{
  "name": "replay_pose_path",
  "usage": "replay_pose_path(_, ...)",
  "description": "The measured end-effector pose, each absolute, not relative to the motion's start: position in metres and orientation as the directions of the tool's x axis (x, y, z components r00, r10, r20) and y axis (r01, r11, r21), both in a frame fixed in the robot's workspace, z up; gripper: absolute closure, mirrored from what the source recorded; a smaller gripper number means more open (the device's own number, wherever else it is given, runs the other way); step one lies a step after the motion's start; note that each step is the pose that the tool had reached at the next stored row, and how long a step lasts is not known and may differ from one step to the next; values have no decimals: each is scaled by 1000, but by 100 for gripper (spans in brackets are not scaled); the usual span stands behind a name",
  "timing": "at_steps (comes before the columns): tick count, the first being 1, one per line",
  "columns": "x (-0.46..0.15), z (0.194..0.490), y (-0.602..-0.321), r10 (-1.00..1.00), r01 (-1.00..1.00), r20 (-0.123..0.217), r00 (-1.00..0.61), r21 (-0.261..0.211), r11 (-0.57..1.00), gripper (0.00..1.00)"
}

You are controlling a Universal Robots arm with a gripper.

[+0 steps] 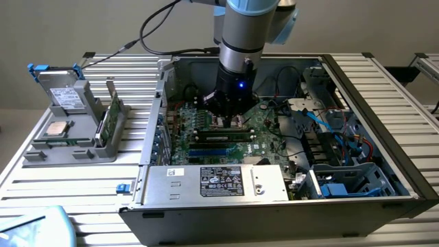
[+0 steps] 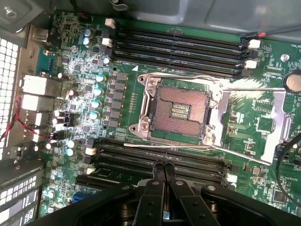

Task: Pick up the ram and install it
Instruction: 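Press down the ram until it locks into place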

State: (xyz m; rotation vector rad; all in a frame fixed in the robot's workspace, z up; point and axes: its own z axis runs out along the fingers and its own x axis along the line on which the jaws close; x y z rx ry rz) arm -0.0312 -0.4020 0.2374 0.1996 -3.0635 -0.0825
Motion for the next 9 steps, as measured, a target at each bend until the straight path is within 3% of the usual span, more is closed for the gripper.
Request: replay_pose_path(9, -34, 238, -404, -40, -37, 65, -997, 48, 998, 90)
